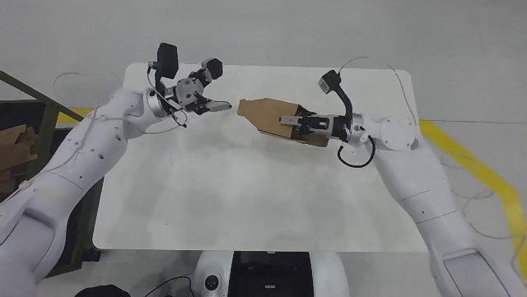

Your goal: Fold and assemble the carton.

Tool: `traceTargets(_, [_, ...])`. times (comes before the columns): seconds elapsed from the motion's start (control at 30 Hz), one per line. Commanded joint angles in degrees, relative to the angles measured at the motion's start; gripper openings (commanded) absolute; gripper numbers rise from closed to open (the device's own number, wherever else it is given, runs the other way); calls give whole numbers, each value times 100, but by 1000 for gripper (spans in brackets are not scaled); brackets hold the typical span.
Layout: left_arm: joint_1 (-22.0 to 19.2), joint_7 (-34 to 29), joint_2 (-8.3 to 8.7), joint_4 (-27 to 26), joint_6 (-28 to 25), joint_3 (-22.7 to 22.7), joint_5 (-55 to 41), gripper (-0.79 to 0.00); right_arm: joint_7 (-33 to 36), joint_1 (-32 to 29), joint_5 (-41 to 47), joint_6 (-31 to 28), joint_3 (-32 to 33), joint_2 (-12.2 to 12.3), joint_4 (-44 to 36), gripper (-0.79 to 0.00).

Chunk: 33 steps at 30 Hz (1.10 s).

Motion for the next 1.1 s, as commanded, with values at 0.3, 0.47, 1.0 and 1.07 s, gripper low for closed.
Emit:
traceTargets(0.3, [213, -732, 34, -656, 287, -355, 497, 0, -127, 48, -126, 137, -142, -28, -13, -785])
traceTargets(0.47, [198, -1254, -22, -621, 422, -436, 254, 0, -122, 12, -98, 126, -117, -18, -86, -785])
traceTargets(1.0, [267, -1922, -217, -427, 544, -657, -119, 0, 139, -78, 390, -60, -34, -1, -214, -785])
traceTargets(1.07, [286, -1929, -237, -418, 511, -686, -103, 0, 171, -79, 451, -81, -34, -3, -215, -785])
